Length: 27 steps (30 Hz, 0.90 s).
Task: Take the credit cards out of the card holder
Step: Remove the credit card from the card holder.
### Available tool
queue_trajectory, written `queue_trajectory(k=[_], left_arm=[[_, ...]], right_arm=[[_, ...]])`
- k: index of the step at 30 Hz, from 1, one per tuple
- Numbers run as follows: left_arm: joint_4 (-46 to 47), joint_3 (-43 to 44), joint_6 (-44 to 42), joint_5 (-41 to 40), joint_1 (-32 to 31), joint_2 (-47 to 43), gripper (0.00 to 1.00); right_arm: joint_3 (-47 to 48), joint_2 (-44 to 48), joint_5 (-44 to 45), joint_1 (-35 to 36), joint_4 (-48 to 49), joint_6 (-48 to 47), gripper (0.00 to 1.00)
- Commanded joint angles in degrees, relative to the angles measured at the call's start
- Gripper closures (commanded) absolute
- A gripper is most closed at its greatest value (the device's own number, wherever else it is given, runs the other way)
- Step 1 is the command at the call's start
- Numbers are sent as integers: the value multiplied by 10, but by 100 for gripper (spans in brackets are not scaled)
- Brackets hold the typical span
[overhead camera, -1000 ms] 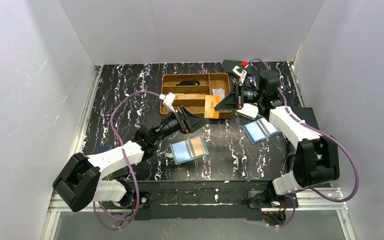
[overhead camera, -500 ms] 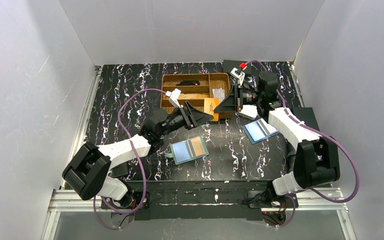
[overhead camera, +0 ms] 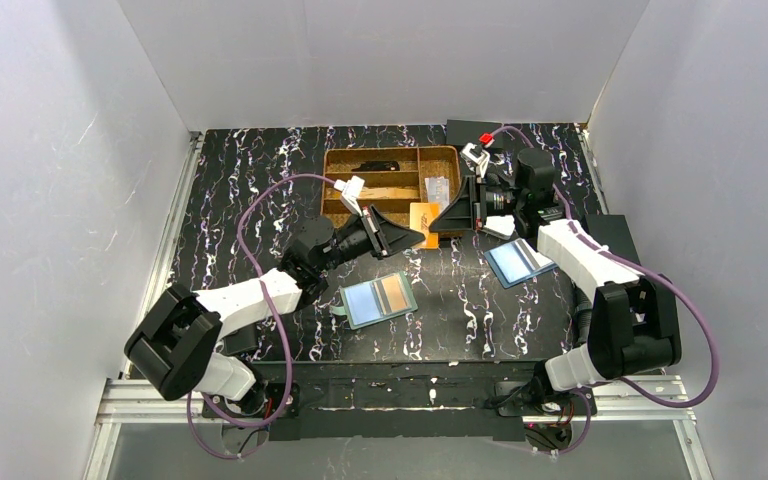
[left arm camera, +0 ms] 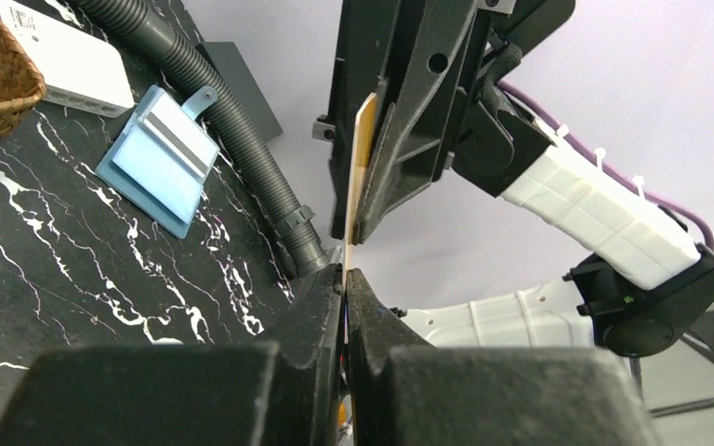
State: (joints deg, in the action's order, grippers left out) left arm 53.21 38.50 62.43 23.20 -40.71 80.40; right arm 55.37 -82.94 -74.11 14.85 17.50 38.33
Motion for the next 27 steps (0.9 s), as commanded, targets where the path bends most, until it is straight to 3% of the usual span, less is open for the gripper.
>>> queue_trajectory(k=[1, 6, 10, 11, 14, 16, 18, 27], left_arm=[[9, -2, -60, 27, 2, -23, 100], [-28, -19, -112, 159, 43, -54, 100], [-180, 11, -201, 263, 68, -82, 100], [-220, 21, -226, 278, 69, -88, 100], [-301, 48, -275, 307, 70, -94, 100], [-332, 61, -295, 313, 69, -92, 100], [-345, 71, -304, 320, 69, -85, 100], [-431, 126, -366, 327, 69, -66, 100]], right_arm=[[6, 31, -14, 2, -15, -46, 76], [46, 28, -43, 2, -109, -146, 38], [78, 23, -33, 2, -145, -186, 22], [92, 19, -20, 2, -181, -212, 19], [178, -5, 57, 6, -435, -449, 8], [244, -34, 97, 14, -583, -578, 6], [279, -59, 92, 16, -654, -635, 6], [260, -59, 104, 105, -670, -657, 16]])
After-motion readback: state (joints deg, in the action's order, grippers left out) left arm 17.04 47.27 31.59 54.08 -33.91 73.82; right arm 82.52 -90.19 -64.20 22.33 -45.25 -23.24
